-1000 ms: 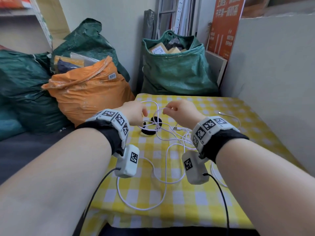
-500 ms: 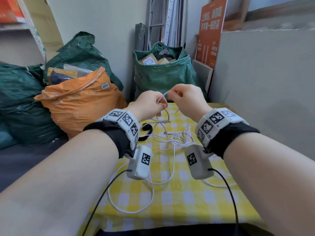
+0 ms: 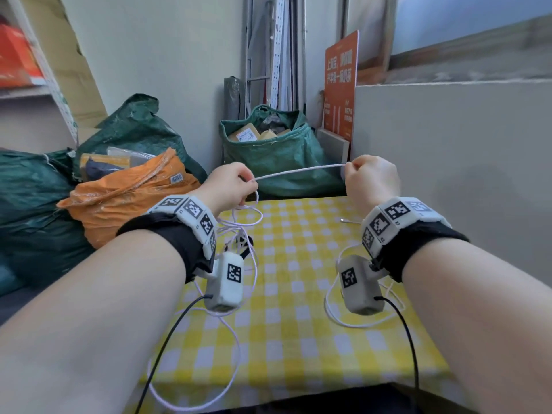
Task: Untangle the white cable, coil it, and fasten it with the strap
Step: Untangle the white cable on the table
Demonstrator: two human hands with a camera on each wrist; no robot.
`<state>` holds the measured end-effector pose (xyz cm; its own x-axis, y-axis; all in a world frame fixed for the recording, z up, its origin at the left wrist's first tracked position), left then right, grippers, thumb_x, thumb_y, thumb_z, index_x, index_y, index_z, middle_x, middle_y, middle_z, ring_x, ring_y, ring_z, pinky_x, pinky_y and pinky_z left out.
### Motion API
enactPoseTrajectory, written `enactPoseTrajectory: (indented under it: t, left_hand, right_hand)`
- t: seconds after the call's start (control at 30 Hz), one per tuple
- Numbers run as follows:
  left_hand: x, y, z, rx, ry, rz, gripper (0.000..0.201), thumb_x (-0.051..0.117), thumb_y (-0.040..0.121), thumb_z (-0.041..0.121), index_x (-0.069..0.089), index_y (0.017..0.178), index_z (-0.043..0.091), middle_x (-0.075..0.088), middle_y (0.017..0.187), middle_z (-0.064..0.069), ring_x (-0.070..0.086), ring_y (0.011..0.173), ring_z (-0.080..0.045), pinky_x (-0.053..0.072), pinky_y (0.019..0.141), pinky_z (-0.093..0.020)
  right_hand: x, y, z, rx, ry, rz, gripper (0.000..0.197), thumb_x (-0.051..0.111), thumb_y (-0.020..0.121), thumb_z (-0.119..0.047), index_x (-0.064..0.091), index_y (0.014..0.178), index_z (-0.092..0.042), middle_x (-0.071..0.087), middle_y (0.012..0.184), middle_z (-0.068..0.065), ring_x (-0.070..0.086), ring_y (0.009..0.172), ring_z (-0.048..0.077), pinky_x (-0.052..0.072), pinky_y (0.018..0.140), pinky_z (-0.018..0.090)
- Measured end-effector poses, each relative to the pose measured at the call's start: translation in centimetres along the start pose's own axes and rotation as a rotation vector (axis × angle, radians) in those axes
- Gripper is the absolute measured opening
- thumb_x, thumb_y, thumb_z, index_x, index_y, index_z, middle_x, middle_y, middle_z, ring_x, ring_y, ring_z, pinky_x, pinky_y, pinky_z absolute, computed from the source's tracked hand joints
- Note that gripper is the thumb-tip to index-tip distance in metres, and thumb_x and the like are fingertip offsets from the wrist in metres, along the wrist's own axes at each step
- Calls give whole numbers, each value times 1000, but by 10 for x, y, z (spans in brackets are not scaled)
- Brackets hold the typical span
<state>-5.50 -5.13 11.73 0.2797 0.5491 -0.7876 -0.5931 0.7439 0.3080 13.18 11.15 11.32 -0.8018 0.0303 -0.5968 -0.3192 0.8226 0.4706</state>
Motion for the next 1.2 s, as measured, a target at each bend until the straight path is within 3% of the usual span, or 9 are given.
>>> enactPoseTrajectory:
  t: [0.27, 0.47, 0.6, 0.67, 0.8, 0.9, 0.97, 1.03, 1.2]
  left_hand:
    - [-22, -3, -1, -187, -45, 225, 26, 69, 81, 22, 47, 90, 12, 65, 93, -15, 63, 88, -32, 51, 81, -41]
    - [3, -9, -6, -211, -30, -63, 32, 63, 86, 9, 42, 62, 14, 60, 57, -6, 56, 53, -12, 37, 48, -21]
    - [14, -4, -14, -248, -179, -128, 39, 65, 86, 6, 37, 60, 14, 54, 57, -9, 60, 54, -21, 35, 41, -20]
    - [22, -2, -13, -240, -228, -170, 37, 66, 86, 7, 40, 60, 13, 52, 59, -9, 58, 55, -22, 38, 41, -20]
    - [49, 2, -11, -201, -273, -298, 29, 65, 87, 10, 48, 64, 10, 53, 61, -8, 57, 55, -18, 45, 44, -18]
    - [69, 9, -13, -184, -312, -353, 24, 63, 87, 5, 50, 67, 11, 54, 62, -8, 58, 55, -16, 46, 44, -18]
    - [79, 16, -19, -196, -348, -377, 22, 58, 85, -3, 50, 71, 11, 55, 65, -9, 58, 55, -16, 46, 44, -19]
    - [83, 25, -27, -215, -352, -406, 19, 57, 83, -5, 52, 75, 11, 57, 67, -10, 59, 56, -16, 47, 46, -19]
    - [86, 44, -44, -228, -242, -454, 15, 62, 82, 0, 54, 76, 12, 59, 62, -7, 57, 49, -7, 39, 46, -16]
  right_hand:
    - [1, -4, 21, 109, -153, -123, 29, 45, 94, -28, 69, 97, -11, 64, 98, 13, 50, 80, 28, 40, 70, 28]
    - [13, -4, 40, 248, -206, -252, 25, 47, 91, -15, 67, 104, -8, 64, 110, 14, 51, 85, 29, 41, 73, 28]
    - [23, -5, 40, 195, -73, -297, 50, 43, 90, -9, 50, 137, -23, 51, 140, 5, 53, 120, 24, 41, 94, 25]
    - [29, -6, 32, 140, -4, -295, 54, 43, 90, -9, 44, 140, -28, 49, 141, 5, 56, 112, 22, 42, 89, 24]
    - [62, -15, 4, -28, 175, -418, 44, 51, 91, -14, 53, 133, -26, 55, 134, 1, 64, 85, 18, 55, 77, 26]
    - [101, -28, -14, -75, 273, -638, 35, 52, 92, -13, 58, 125, -22, 60, 116, -2, 60, 62, 14, 54, 56, 20]
    - [123, -29, -19, -101, 247, -723, 17, 52, 91, -14, 67, 95, -20, 63, 87, 0, 58, 59, 14, 50, 52, 17]
    - [135, -21, -16, -136, 183, -721, 24, 54, 91, -20, 62, 69, -21, 55, 61, -4, 54, 49, 7, 42, 43, 10]
    - [147, 5, -4, -144, 120, -595, 19, 59, 89, -26, 67, 77, -14, 46, 54, -5, 42, 43, 5, 29, 37, 10]
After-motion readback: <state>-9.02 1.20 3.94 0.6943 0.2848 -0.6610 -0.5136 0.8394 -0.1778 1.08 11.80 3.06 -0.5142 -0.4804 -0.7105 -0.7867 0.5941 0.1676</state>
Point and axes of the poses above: each hand's wrist, its own y-axis towards the middle knuckle, its own x-axis out of the palm, z = x × y, the point moved 4 cm from there along y, towards the middle knuckle
